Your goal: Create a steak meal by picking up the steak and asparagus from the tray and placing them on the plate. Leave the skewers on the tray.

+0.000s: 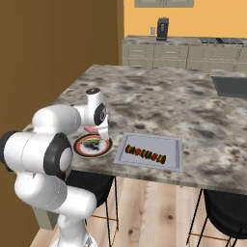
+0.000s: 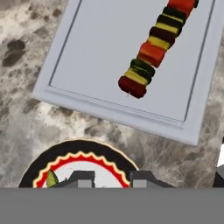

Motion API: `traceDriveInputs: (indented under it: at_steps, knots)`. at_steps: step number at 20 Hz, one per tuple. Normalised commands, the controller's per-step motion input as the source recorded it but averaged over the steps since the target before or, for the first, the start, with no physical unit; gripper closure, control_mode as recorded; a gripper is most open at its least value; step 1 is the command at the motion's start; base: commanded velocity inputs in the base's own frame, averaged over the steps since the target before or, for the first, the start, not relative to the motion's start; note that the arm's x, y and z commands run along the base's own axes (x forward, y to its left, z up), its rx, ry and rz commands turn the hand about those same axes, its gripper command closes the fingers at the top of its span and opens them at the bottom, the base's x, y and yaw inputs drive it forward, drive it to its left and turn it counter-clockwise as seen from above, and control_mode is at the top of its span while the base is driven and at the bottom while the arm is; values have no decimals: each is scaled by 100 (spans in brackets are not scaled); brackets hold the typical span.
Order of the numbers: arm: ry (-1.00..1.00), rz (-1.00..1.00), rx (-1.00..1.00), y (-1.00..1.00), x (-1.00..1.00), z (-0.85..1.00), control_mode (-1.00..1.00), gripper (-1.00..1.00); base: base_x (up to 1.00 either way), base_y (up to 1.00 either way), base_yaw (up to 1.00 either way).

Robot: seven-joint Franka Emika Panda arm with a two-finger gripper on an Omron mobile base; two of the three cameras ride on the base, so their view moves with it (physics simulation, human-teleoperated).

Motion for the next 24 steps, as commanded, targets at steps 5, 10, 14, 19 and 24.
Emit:
traceDriveInputs:
  at_steps: [5, 10, 14, 19, 24]
  knots:
    - [0, 0, -4, 67, 0, -39, -100, 100, 0, 0, 0]
    - [0, 0, 0, 23, 1, -61, -100, 100, 0, 0, 0]
    - [0, 0, 0, 2, 11, -56, -100, 100, 0, 0, 0]
    - [0, 0, 0, 0, 20, -34, -100, 100, 0, 0, 0]
    - [-4, 0, 0, 0, 26, 2, -100, -100, 0, 0, 0]
